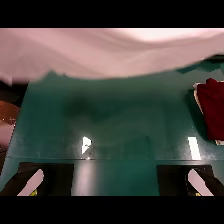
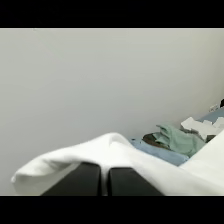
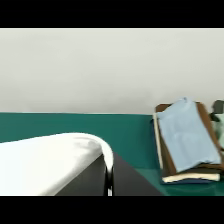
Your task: Fold the shirts.
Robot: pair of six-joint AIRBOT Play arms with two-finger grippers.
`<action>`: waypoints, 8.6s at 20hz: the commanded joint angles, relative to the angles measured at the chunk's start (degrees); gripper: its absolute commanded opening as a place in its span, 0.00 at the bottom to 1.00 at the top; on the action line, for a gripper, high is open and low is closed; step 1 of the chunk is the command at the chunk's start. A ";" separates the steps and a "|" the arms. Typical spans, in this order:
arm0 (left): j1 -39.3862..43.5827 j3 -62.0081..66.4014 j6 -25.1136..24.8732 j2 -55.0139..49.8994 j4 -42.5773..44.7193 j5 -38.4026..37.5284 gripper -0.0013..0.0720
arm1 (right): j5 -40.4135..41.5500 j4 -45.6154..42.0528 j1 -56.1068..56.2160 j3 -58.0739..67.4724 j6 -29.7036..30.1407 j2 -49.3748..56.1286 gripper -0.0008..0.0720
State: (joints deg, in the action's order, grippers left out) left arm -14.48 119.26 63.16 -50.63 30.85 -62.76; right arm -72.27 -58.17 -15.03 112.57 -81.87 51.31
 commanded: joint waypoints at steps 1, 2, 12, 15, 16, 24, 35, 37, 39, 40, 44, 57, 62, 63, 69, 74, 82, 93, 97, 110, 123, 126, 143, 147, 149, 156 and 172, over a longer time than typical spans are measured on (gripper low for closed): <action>-0.09 4.98 2.99 0.15 1.57 -2.23 0.05 | -10.47 0.11 -4.92 8.57 -0.31 3.50 0.03; -0.09 2.86 3.98 0.15 4.37 -2.84 0.05 | -12.50 0.11 -4.98 9.33 -1.25 5.29 0.03; -0.07 -44.70 1.31 -13.62 9.20 -8.96 0.05 | -12.35 -6.54 13.35 -15.28 -1.68 30.42 0.03; 1.05 -49.86 -3.93 -24.37 9.11 -0.90 0.05 | -3.43 -6.51 14.45 -16.87 -1.70 39.10 0.03; 1.95 -49.83 -5.25 -27.85 8.39 1.88 0.05 | -1.05 -6.47 14.45 -16.24 -1.95 41.38 0.03; 6.84 -41.03 -7.56 -40.50 6.32 14.10 0.46 | 3.06 -5.79 14.23 -5.40 -4.24 52.61 0.36; -9.73 -53.09 -2.97 -25.05 18.91 -8.55 0.70 | -9.94 -5.88 10.01 -20.90 -0.11 34.36 0.43; -9.73 -64.50 -2.97 -20.39 18.27 -7.69 0.70 | -9.51 -5.86 10.97 -27.78 -0.09 29.59 0.43; -9.73 -74.60 -2.95 -16.85 16.70 -3.58 0.70 | -7.63 -5.84 12.00 -34.12 -0.07 25.11 0.43; -9.70 -78.51 -2.97 -15.52 15.65 -1.95 0.70 | -6.29 -5.84 12.59 -36.92 -0.07 23.04 0.43; -9.53 -85.33 -3.65 -14.71 11.69 0.92 0.70 | -2.21 -5.84 13.14 -44.28 -0.09 16.39 0.43; 4.20 -86.47 1.62 -15.76 10.75 19.26 0.69 | -1.75 -4.35 12.48 -44.13 -0.13 13.07 0.43; 3.96 -85.61 2.82 -17.62 10.62 17.81 0.05 | -3.87 -4.59 12.09 -44.15 -0.09 13.07 0.43; 3.96 -83.97 2.82 -17.25 11.47 16.39 0.05 | -5.73 -4.59 11.28 -44.35 -0.09 13.07 0.43; 3.96 -70.66 0.87 -11.74 15.91 4.57 0.05 | -12.09 -5.03 -1.01 -63.28 2.16 7.67 0.49; 3.98 -67.84 0.94 -11.15 15.47 3.54 0.05 | -11.67 -4.24 -7.10 -78.62 5.68 7.10 0.54; 3.98 -67.84 0.92 -11.15 15.47 2.84 0.05 | -1.73 0.31 4.81 -87.47 5.33 7.13 0.54; 3.96 -63.52 2.93 -9.97 18.99 -0.37 0.05 | -1.20 1.09 9.40 -79.23 4.83 4.85 0.03; 3.96 -44.19 3.54 -6.38 19.98 -5.05 0.05 | -2.25 1.14 5.20 -56.94 2.27 -2.23 0.03; 3.98 6.99 10.58 2.23 15.10 -0.96 0.05 | -3.26 1.09 -12.26 7.21 2.27 -4.24 0.03; 5.60 -27.06 10.03 -10.03 15.47 -10.49 0.05 | -17.70 -5.11 5.40 -8.37 1.70 21.42 0.03; 8.76 -32.15 6.60 -21.97 15.72 -9.66 0.05 | -17.44 -6.60 10.21 -11.21 1.70 31.95 0.03; 9.79 -30.77 -1.97 -41.72 30.86 2.34 0.05 | 0.35 -13.92 11.65 -18.23 1.36 43.85 0.03; 9.79 -35.78 -1.57 -41.72 35.08 -1.55 0.05 | 4.90 -14.43 11.78 -31.56 1.36 38.12 0.03; 9.79 -38.23 -1.55 -41.75 35.26 -2.51 0.05 | 6.73 -14.29 11.80 -36.15 1.33 36.41 0.03; 9.77 -39.34 10.16 -41.72 40.44 -4.87 0.89 | 7.08 -8.79 11.17 -41.72 1.33 35.58 0.53; 2.43 -89.77 16.20 -1.68 35.32 -16.15 0.67 | -3.78 -8.85 6.80 -46.21 5.51 20.04 0.54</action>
State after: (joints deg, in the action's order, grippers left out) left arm -11.88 39.03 78.65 -57.12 68.51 -79.07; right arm -76.23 -67.07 -9.10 66.83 -76.75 72.12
